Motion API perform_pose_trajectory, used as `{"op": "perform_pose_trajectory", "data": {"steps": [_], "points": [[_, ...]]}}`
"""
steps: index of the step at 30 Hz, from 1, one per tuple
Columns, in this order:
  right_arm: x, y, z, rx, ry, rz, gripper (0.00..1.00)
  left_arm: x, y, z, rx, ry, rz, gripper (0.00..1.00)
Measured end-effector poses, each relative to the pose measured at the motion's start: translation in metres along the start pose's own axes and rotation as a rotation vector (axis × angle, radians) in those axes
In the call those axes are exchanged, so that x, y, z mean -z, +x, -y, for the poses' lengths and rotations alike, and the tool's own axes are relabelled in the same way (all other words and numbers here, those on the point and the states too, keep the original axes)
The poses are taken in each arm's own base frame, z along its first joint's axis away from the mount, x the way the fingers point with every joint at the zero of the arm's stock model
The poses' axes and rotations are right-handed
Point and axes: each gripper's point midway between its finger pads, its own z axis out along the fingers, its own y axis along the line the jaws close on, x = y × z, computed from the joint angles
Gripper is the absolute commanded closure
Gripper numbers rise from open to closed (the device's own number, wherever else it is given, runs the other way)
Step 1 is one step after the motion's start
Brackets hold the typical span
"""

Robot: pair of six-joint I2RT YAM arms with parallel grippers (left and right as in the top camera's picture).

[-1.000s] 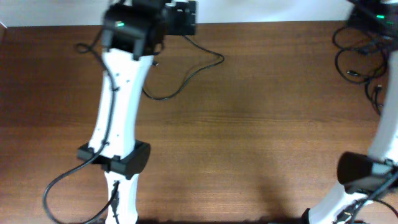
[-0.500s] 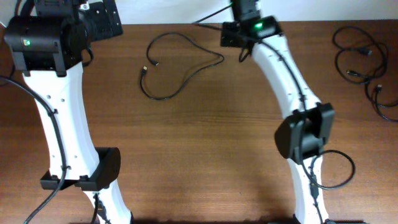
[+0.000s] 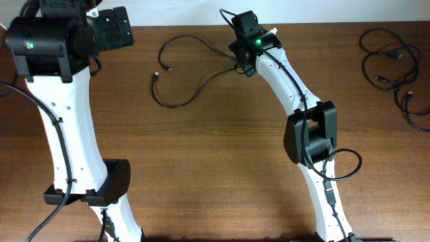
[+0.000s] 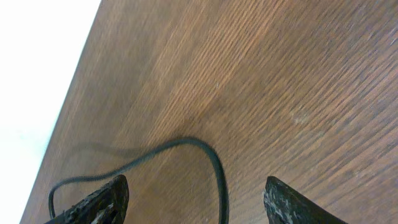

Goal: Untangle cables

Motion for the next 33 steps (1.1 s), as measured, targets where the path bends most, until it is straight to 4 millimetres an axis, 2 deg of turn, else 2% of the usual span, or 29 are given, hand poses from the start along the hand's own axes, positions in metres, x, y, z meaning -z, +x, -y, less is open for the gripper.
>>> {"op": "perform_pose_trajectory", "data": {"steps": [4,7,8,9,11,14,16,17,19,20,21,22,23,24,26,27,28,29,33], "points": [[-0.002,0.017,0.003,0.019,0.016,-0.025,0.3,0.0,0.0,0.0,0.0,0.0,0.0,0.01],[-0.015,0.032,0.01,0.04,0.044,-0.042,0.3,0.0,0.001,0.0,-0.001,-0.001,-0.005,0.01],[-0.019,0.036,0.014,0.045,0.055,-0.047,0.67,0.0,0.001,0.0,-0.001,-0.001,-0.005,0.01],[-0.025,0.04,0.019,0.049,0.071,-0.052,0.96,0.0,0.002,0.0,-0.002,-0.001,-0.006,0.01],[-0.032,0.044,0.026,0.062,0.089,-0.06,0.96,0.0,0.002,0.0,-0.002,-0.001,-0.007,0.01],[-0.033,0.043,0.025,0.152,0.084,-0.06,0.96,0.0,0.002,0.0,-0.002,-0.001,-0.007,0.01],[-0.029,0.034,0.031,0.242,0.116,-0.021,0.96,0.0,0.002,0.0,-0.002,-0.001,-0.007,0.01],[-0.018,0.022,0.024,0.316,0.115,0.03,0.96,0.0,0.002,0.0,-0.002,-0.001,-0.007,0.0],[0.031,-0.012,-0.016,0.472,0.042,0.163,0.96,0.0,0.002,0.0,-0.002,0.0,-0.007,0.0],[0.073,-0.035,-0.044,0.54,-0.019,0.246,0.96,0.0,0.002,0.0,-0.002,0.002,-0.008,0.0],[0.109,-0.049,-0.061,0.576,-0.064,0.305,0.96,0.0,0.002,0.001,-0.002,0.005,-0.008,0.0],[0.178,-0.077,-0.083,0.617,-0.13,0.413,0.96,0.0,0.002,0.001,-0.002,0.008,-0.009,0.0],[0.225,-0.096,-0.09,0.637,-0.162,0.484,0.96,0.0,0.002,0.002,-0.002,0.01,-0.009,0.0],[0.252,-0.109,-0.091,0.638,-0.178,0.528,0.96,0.0,0.002,0.002,-0.002,0.013,-0.01,0.0],[0.303,-0.142,-0.078,0.635,-0.164,0.603,0.96,0.0,0.003,0.006,-0.002,0.035,-0.014,0.0],[0.324,-0.171,-0.061,0.612,-0.121,0.651,0.96,0.0,0.003,0.009,-0.001,0.051,-0.017,0.0],[0.33,-0.193,-0.042,0.592,-0.061,0.672,0.96,0.0,0.004,0.01,-0.001,0.061,-0.019,0.0],[0.327,-0.226,-0.009,0.564,0.048,0.676,0.96,0.0,0.004,0.012,-0.001,0.07,-0.02,0.0],[0.313,-0.286,0.056,0.476,0.23,0.666,0.96,0.001,0.004,0.013,-0.001,0.079,-0.019,0.0]]}}
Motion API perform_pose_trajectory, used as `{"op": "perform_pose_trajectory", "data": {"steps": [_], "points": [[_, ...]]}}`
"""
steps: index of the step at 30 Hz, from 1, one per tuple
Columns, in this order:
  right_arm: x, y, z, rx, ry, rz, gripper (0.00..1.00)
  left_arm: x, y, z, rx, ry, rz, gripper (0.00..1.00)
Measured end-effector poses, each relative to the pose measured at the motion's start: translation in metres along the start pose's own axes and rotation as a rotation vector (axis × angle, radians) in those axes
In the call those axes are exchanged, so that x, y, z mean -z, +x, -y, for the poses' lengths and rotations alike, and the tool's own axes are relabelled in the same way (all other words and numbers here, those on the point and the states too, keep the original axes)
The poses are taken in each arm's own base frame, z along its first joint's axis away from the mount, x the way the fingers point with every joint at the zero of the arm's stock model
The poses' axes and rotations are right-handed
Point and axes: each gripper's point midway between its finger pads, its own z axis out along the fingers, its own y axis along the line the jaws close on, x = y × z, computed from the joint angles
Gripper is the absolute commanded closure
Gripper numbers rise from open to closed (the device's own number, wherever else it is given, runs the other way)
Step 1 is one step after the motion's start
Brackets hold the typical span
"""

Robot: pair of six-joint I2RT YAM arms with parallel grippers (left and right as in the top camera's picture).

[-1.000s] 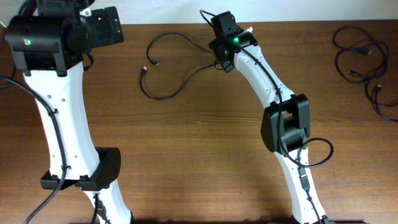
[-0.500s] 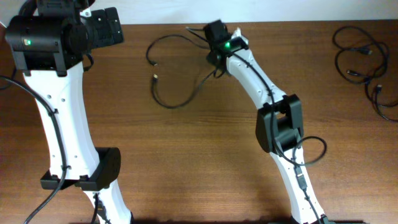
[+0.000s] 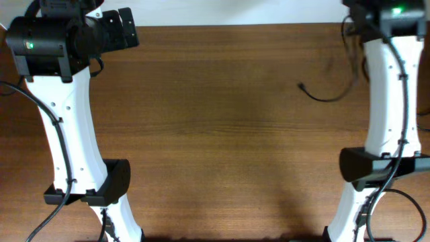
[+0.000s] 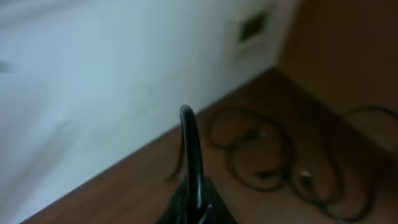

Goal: Untangle cables

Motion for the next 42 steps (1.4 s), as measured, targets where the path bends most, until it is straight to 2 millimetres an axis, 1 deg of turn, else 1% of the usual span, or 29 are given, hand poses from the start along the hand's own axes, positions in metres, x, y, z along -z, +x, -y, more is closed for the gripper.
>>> {"op": "perform_pose_trajectory", "data": {"steps": [1,2,3,4,5,6,7,8,10,12,13,14,16,18,20,21,22,25,28,29,31,32,34,35,37,38,39,41,42], "points": [[-0.012,0.0,0.017,-0.01,0.039,-0.014,0.96,0.0,0.0,0.0,0.0,0.0,0.0,0.0],[-0.028,0.003,0.041,-0.025,0.092,-0.037,0.96,0.0,0.0,0.0,0.0,0.001,-0.001,0.0],[-0.038,0.005,0.057,-0.034,0.128,-0.052,0.96,0.0,0.0,0.0,-0.001,0.002,-0.001,0.0],[-0.051,0.012,0.078,-0.041,0.175,-0.083,0.96,0.0,0.0,0.001,0.0,0.003,-0.001,0.0],[-0.06,0.019,0.096,-0.047,0.215,-0.116,0.96,0.0,0.0,0.001,0.0,0.003,-0.001,0.0],[-0.064,0.03,0.115,-0.06,0.261,-0.164,0.96,0.0,0.0,0.001,0.0,0.003,-0.001,0.0],[-0.064,0.038,0.127,-0.068,0.293,-0.202,0.96,0.0,0.0,0.001,0.0,0.003,-0.001,0.0],[-0.063,0.052,0.145,-0.094,0.341,-0.256,0.96,0.0,0.0,0.001,0.0,0.003,-0.001,0.0],[-0.059,0.075,0.167,-0.146,0.418,-0.344,0.96,0.0,0.0,0.001,0.0,0.004,0.001,0.0],[-0.045,0.1,0.181,-0.193,0.497,-0.437,0.96,0.0,-0.001,0.001,0.0,0.004,0.002,0.0],[-0.035,0.113,0.187,-0.234,0.547,-0.48,0.96,0.0,-0.001,0.001,0.0,0.004,0.002,0.0],[-0.029,0.12,0.19,-0.282,0.584,-0.499,0.96,0.0,-0.001,0.001,0.0,0.004,0.004,0.0],[-0.028,0.121,0.191,-0.375,0.613,-0.477,0.96,0.0,-0.001,0.001,0.001,0.004,0.003,0.0],[-0.028,0.12,0.194,-0.426,0.636,-0.456,0.96,0.0,0.001,0.0,-0.001,0.003,-0.006,0.0],[-0.029,0.118,0.21,-0.514,0.681,-0.432,0.96,0.0,0.002,0.0,-0.001,0.002,-0.008,0.0],[-0.03,0.117,0.225,-0.571,0.715,-0.418,0.96,0.0,0.002,0.0,-0.001,0.002,-0.008,0.0],[-0.031,0.116,0.25,-0.657,0.769,-0.399,0.96,0.0,0.002,0.0,-0.001,0.002,-0.008,0.0],[-0.029,0.116,0.307,-0.822,0.881,-0.353,0.96,0.0,0.002,0.0,-0.001,0.002,-0.008,0.0],[-0.027,0.115,0.347,-0.945,0.95,-0.298,0.96,0.0,0.002,0.0,-0.001,0.003,-0.007,0.0],[-0.031,0.115,0.361,-0.997,0.969,-0.265,0.96,0.0,0.002,0.0,-0.001,0.003,-0.007,0.01],[-0.041,0.121,0.377,-1.042,0.99,-0.241,0.96,0.0,0.001,0.0,-0.001,0.003,-0.005,0.01],[-0.049,0.131,0.383,-1.056,1.007,-0.241,0.96,0.0,0.001,0.001,-0.001,0.003,-0.004,0.01],[-0.069,0.156,0.384,-1.055,1.023,-0.271,0.96,0.0,0.001,0.0,-0.001,0.003,-0.005,0.01],[-0.082,0.177,0.382,-1.043,1.034,-0.301,0.96,0.0,0.001,0.0,-0.001,0.003,-0.004,0.01],[-0.1,0.214,0.378,-1.021,1.051,-0.346,0.96,0.0,0.001,0.001,-0.001,0.007,-0.006,0.02],[-0.108,0.239,0.375,-1.004,1.064,-0.384,0.96,0.0,0.001,0.002,-0.001,0.01,-0.006,0.02],[-0.113,0.255,0.374,-0.998,1.067,-0.396,0.96,0.0,0.001,0.003,-0.001,0.016,-0.007,0.02],[-0.117,0.288,0.372,-0.98,1.085,-0.44,0.96,0.0,0.002,0.004,-0.001,0.026,-0.009,0.03],[-0.117,0.302,0.372,-0.971,1.095,-0.456,0.54,0.0,0.002,0.005,-0.001,0.029,-0.01,0.03]]}}
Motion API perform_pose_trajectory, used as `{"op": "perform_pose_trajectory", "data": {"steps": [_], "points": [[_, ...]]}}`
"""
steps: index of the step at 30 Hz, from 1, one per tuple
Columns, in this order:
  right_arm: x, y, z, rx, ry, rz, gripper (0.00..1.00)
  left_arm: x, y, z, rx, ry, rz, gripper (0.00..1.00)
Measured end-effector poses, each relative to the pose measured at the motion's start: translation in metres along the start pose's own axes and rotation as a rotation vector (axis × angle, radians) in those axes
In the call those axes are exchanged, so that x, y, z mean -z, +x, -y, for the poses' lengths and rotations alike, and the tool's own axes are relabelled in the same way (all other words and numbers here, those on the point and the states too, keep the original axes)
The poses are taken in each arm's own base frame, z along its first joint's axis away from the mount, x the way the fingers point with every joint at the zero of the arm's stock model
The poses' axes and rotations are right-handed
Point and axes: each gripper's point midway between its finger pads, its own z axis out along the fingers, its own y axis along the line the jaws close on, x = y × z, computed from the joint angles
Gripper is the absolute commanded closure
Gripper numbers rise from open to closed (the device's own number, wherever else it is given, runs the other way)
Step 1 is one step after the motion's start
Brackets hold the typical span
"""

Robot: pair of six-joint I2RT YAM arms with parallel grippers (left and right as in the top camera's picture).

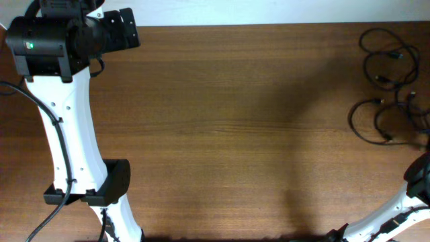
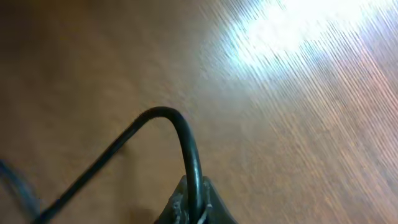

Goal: Untangle cables

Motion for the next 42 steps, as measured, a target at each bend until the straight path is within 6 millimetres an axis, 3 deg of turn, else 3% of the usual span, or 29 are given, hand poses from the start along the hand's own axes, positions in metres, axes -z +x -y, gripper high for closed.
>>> {"op": "perform_pose_trajectory", "data": {"steps": [1,2,6,9,12,14,15,16,18,19,20,21,23,25,27,28,30,33,36,39,42], "points": [[-0.004,0.004,0.005,0.01,0.016,-0.003,0.17,0.0,0.0,0.001,0.0,0.004,0.0,0.03],[-0.006,0.004,0.004,0.016,0.011,-0.002,0.09,0.0,0.0,0.001,0.0,0.004,0.0,0.04],[-0.004,0.0,-0.007,0.125,-0.031,0.01,0.07,0.0,0.0,0.001,0.0,0.007,-0.001,0.03],[0.023,-0.02,-0.029,0.213,-0.102,0.038,0.07,0.0,0.002,0.004,-0.001,0.022,-0.01,0.03],[0.09,-0.065,-0.06,0.244,-0.272,0.112,0.07,0.0,0.003,0.005,-0.001,0.028,-0.012,0.03],[0.161,-0.095,-0.065,0.26,-0.412,0.169,0.06,0.0,0.003,0.005,-0.001,0.029,-0.012,0.03],[0.19,-0.102,-0.064,0.271,-0.469,0.187,0.05,0.0,0.003,0.006,-0.003,0.03,-0.012,0.03],[0.237,-0.104,-0.063,0.296,-0.573,0.216,0.05,0.0,0.003,0.007,-0.006,0.033,-0.013,0.03],[0.295,-0.077,-0.067,0.422,-0.723,0.237,0.04,0.001,0.004,0.012,-0.025,0.04,-0.012,0.03],[0.32,-0.037,-0.075,0.595,-0.804,0.239,0.04,0.001,0.004,0.015,-0.037,0.046,-0.013,0.03],[0.331,-0.008,-0.08,0.709,-0.845,0.234,0.05,0.002,0.005,0.018,-0.047,0.051,-0.014,0.02],[0.35,0.037,-0.084,0.899,-0.918,0.236,0.05,0.002,0.006,0.021,-0.055,0.057,-0.014,0.02],[0.384,0.112,-0.074,1.208,-1.06,0.231,0.05,0.002,0.006,0.025,-0.062,0.063,-0.013,0.01],[0.425,0.193,-0.042,1.504,-1.238,0.215,0.05,0.003,0.005,0.028,-0.066,0.069,-0.007,0.01],[0.454,0.246,-0.009,1.678,-1.364,0.204,0.05,0.003,0.004,0.032,-0.071,0.076,0.001,0.01],[0.477,0.286,0.023,1.801,-1.47,0.201,0.05,0.004,0.003,0.037,-0.078,0.087,0.009,0.01],[0.494,0.316,0.052,1.885,-1.531,0.229,0.05,0.006,0.004,0.046,-0.092,0.101,0.012,0.0],[0.494,0.32,0.057,1.897,-1.481,0.311,0.05,0.007,0.005,0.058,-0.113,0.123,0.017,0.07],[0.485,0.298,0.035,1.8,-1.39,0.362,0.05,-0.004,-0.005,0.081,-0.115,0.126,0.063,0.02],[0.476,0.273,0.012,1.701,-1.33,0.389,0.07,-0.048,-0.007,0.106,-0.092,0.043,0.07,0.01],[0.47,0.252,-0.006,1.644,-1.276,0.443,0.06,-0.093,0.012,0.128,-0.163,-0.001,0.002,0.01]]}}
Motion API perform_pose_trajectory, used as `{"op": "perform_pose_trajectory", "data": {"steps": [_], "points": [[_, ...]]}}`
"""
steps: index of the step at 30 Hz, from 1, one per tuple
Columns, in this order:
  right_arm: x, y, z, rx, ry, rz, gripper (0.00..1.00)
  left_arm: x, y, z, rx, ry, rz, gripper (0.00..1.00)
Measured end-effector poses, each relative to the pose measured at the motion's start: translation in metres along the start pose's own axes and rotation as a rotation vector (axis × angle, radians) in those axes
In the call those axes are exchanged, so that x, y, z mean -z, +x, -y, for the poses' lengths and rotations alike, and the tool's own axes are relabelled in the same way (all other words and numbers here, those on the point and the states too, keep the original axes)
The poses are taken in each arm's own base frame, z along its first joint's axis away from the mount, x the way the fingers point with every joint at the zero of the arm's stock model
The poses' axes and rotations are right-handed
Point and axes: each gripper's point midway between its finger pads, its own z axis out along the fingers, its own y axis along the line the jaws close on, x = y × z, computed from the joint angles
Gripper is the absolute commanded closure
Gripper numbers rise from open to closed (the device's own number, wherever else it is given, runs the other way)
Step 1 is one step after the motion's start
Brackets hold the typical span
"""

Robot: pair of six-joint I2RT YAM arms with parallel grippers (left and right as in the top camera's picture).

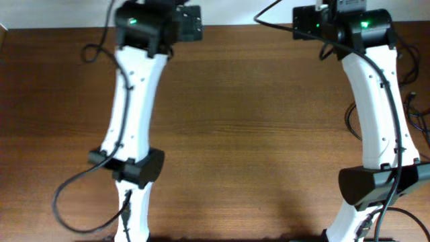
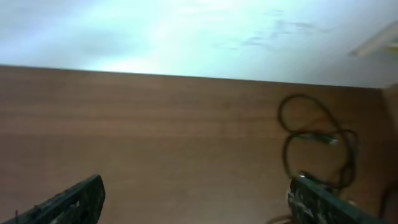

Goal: Untangle cables

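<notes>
Black cables (image 2: 314, 142) lie in loops on the brown table, to the right in the right wrist view. In the overhead view the cable pile (image 1: 411, 101) shows only at the table's right edge, partly behind the right arm (image 1: 368, 87). My right gripper (image 2: 196, 198) is open, its fingers (image 2: 74, 198) wide apart over bare wood with nothing between them. My left gripper (image 1: 189, 15) is raised at the far edge, left of centre; its fingers cannot be made out.
The wooden table (image 1: 242, 128) meets a white wall (image 2: 186, 31) at its far edge. The left arm's (image 1: 134, 87) own lead (image 1: 67, 195) loops by its base. Both arm bases stand at the near edge.
My right gripper was shut on a black cable low over the wood near the right-hand pile. It is now open and empty at the far edge. The left arm now appears farther right.
My right gripper was open over a loose cable at the table's far middle. Then it was shut on that cable at the far right, by the pile. It still held it low over the wood, with the table's middle bare. Now it is open.
</notes>
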Motion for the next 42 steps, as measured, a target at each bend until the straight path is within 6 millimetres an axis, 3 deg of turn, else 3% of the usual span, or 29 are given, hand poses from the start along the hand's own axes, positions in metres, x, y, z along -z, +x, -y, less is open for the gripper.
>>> {"op": "perform_pose_trajectory", "data": {"steps": [2,4,28,32,37,40,42], "points": [[-0.001,-0.002,0.013,-0.013,0.035,0.006,0.06,-0.017,0.004,0.009,-0.026,-0.006,-0.015,0.01],[-0.002,-0.002,0.021,-0.017,0.054,0.006,0.06,-0.022,-0.001,0.01,-0.027,-0.009,0.001,0.01],[-0.002,-0.001,0.024,-0.013,0.068,0.004,0.06,-0.022,0.0,0.006,-0.038,-0.022,-0.003,0.01],[-0.002,-0.001,0.024,-0.012,0.068,0.004,0.06,-0.021,-0.019,0.012,-0.013,0.003,0.073,0.01],[-0.002,-0.001,0.024,-0.012,0.068,0.001,0.06,-0.003,-0.04,0.013,0.016,0.036,0.184,0.01],[-0.002,0.0,0.024,-0.012,0.068,-0.001,0.06,0.044,-0.047,-0.002,0.021,0.065,0.322,0.01],[-0.002,-0.001,0.025,-0.012,0.069,0.001,0.06,0.065,-0.035,-0.019,0.037,0.071,0.394,0.01]]}}
